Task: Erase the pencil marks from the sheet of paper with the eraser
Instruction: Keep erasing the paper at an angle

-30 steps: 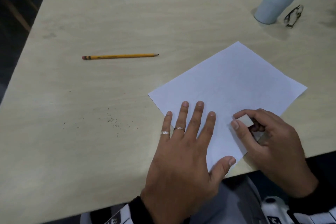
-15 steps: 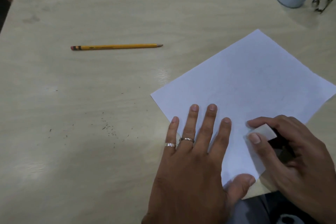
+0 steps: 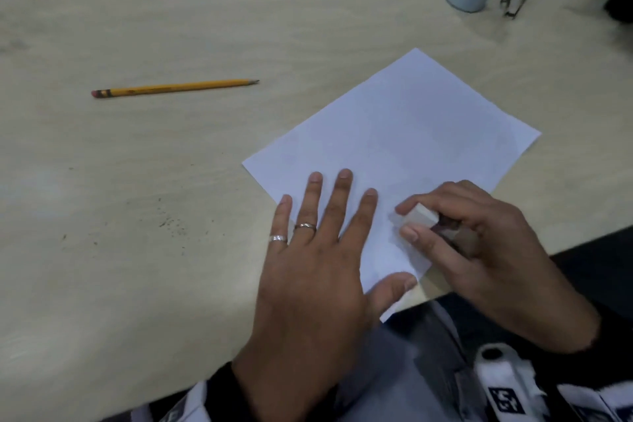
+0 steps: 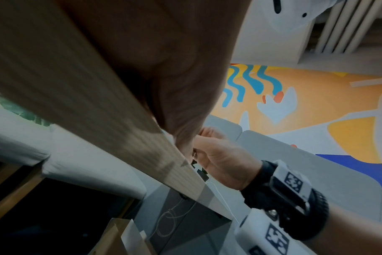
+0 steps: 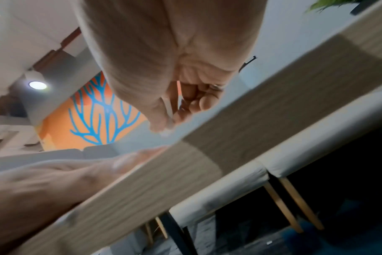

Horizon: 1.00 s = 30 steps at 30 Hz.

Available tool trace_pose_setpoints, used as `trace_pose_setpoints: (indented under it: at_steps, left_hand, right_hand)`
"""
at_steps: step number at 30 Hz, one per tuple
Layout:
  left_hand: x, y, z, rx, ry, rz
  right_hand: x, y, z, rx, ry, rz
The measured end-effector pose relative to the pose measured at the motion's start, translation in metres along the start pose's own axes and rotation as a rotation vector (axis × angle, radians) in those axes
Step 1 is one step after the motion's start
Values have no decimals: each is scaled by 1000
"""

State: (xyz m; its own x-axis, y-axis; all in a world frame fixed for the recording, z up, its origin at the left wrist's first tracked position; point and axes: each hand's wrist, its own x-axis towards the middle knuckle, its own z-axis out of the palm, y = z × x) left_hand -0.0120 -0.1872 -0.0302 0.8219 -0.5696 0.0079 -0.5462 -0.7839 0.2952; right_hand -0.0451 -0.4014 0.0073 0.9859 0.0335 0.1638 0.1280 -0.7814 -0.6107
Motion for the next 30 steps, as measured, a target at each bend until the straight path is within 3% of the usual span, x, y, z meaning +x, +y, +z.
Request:
trace_pose_setpoints:
  at_steps: [2, 6, 11, 15, 19, 24, 28, 30]
  left_hand:
    - [1, 1, -3, -14, -24, -14]
    - [3, 3, -11, -67, -50, -59]
    - [6, 5, -14, -92, -45, -74]
    - [5, 6, -16, -94, -43, -81]
    - [6, 6, -16, -97, -38, -81]
    - [4, 5, -15, -98, -22, -76]
    - [5, 3, -14, -104, -3, -65]
    - [5, 2, -12, -106, -4, -58]
  right_hand:
    - [-1, 11, 0, -18, 13, 21]
    - [8, 28, -16, -24, 186, 163]
    - [-7, 5, 2, -35, 63, -10]
    - [7, 26, -15, -74, 143, 38]
    - [-10, 9, 0, -6, 70, -46]
    - [0, 30, -8, -98, 203, 24]
    - [-16, 10, 5, -29, 93, -94]
    - [-12, 23, 1, -49, 141, -27]
